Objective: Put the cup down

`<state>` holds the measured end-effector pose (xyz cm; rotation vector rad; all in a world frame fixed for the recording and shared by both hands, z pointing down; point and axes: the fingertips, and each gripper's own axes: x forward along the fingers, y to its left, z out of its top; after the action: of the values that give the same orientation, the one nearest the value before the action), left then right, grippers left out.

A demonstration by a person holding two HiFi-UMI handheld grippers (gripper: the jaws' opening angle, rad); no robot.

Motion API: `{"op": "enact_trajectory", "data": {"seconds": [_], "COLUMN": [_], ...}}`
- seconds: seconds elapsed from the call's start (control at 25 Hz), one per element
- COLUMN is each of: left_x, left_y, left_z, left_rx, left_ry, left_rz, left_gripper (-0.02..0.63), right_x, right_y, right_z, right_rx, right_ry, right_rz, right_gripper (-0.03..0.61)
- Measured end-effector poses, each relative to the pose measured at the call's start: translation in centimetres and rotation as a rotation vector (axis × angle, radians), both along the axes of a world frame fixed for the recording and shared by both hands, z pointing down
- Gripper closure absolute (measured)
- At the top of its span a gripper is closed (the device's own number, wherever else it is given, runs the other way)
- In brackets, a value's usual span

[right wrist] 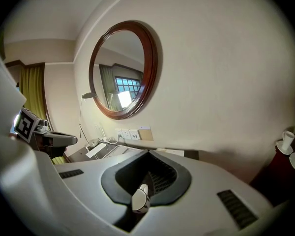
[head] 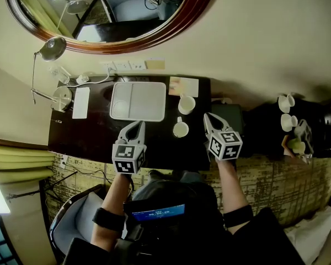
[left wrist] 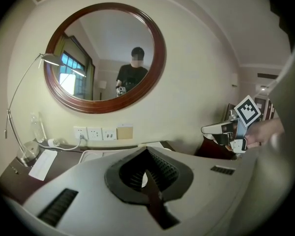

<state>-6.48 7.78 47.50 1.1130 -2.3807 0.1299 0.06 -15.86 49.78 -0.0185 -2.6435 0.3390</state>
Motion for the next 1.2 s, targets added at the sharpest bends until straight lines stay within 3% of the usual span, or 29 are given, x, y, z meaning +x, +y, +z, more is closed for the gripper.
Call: {"op": "enact_trajectory", "data": {"seconds": [0.24, 0.48, 0.68, 0.92, 1.08, 1.2], "left_x": [-0.5, -0.1, 2.2, 6.9, 8.2, 8.6], "left_y": [-0.3, -1.9, -4.7, -9.5, -12.6, -14.1], "left_z": [0.9, 1.9, 4.6, 9.5, 12.1, 14.3], "left_rx": [0.025, -0.001, -0.073, -0.249, -0.300, -0.339], "left_ry": [0.056, 0.080, 0.179, 0.264, 0.314, 0.342], "left_rz": [-0.024, 0.025, 0.168, 0.409, 0.434, 0.414], "left_gripper": [0.614, 0.608, 0.417, 0.221, 0.151, 0.140], "right_x": [0.3, 0.6, 0.9, 1.8, 2.6, 3.3], "right_y": [-0.3, -0.4, -0.4, -0.4, -1.0, -1.5], "right_z": [0.9, 1.4, 2.8, 4.1, 5.3, 6.1], "right_rx": [-0.018, -0.038, -0.049, -0.070, -0.074, -0.081], "right_ry": [0.021, 0.043, 0.067, 0.104, 0.125, 0.144], "right_rz": [0.002, -0.001, 0.000, 0.000, -0.001, 0.001], "right_gripper": [0.577, 0.577, 0.577, 0.577, 0.577, 0.577]}}
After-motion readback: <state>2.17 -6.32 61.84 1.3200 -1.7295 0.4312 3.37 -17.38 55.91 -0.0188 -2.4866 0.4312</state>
